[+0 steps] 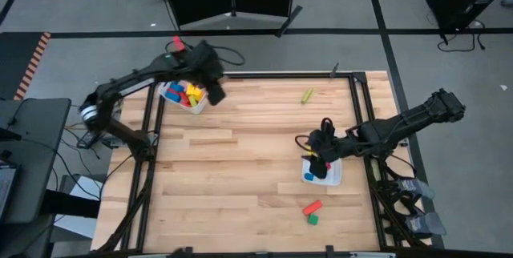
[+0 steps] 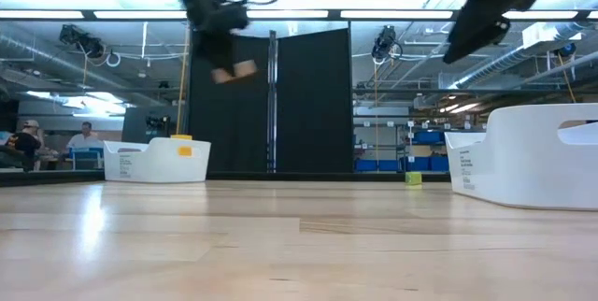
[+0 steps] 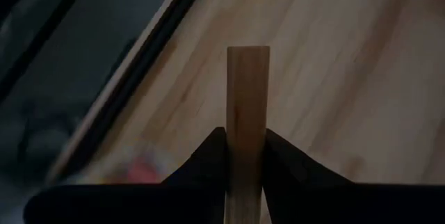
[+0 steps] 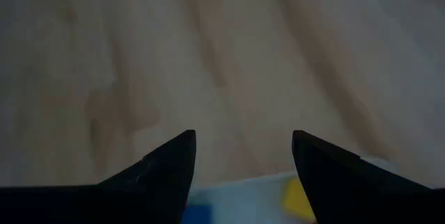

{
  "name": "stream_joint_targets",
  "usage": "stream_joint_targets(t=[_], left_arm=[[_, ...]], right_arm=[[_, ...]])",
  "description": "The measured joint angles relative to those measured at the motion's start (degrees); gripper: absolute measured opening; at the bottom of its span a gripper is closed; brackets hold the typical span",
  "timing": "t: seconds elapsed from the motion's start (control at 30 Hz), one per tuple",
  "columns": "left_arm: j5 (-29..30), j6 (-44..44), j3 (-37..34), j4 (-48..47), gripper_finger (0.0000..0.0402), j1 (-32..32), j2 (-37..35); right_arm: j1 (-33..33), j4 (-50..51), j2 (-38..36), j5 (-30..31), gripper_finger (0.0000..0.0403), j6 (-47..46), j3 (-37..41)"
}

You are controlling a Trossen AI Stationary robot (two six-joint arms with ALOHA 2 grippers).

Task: Sort blocks by size
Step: Put the brown rectangular block into the top white bin, then put the light green rectangular block into the top white bin

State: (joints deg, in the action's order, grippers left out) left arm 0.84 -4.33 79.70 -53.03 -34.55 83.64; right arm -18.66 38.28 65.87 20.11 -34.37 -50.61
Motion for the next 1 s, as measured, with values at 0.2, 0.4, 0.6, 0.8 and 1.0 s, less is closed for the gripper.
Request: stream_joint_targets(t=[0.2, 0.4, 0.6, 0.8, 1.0], left_arm=[[4.2, 11.0, -12.8, -0.8, 0.0066, -7.6, -10.5], [5.7, 13.6, -20.2, -0.9, 0.0066, -14.4, -12.1], [8.2, 13.9, -24.4, 2.3, 0.0066, -20.8, -10.2], [8.2, 13.7, -25.7, 4.1, 0.0161, -22.2, -9.3], [7.9, 11.6, -25.7, 7.1, 0.0258, -22.2, -9.3]], right_arm=[[7.6, -3.3, 0.0, 2.3, 0.0244, 4.9, 0.0], [18.4, -7.7, 0.9, -0.5, 0.0243, 10.8, 0.0], [31.1, -8.8, 3.2, -4.0, 0.0245, 14.4, 0.0], [41.6, -9.1, 8.8, -9.6, 0.0254, 11.1, 0.0], [46.3, -6.8, 16.4, -12.2, 0.0287, 10.6, -2.6]])
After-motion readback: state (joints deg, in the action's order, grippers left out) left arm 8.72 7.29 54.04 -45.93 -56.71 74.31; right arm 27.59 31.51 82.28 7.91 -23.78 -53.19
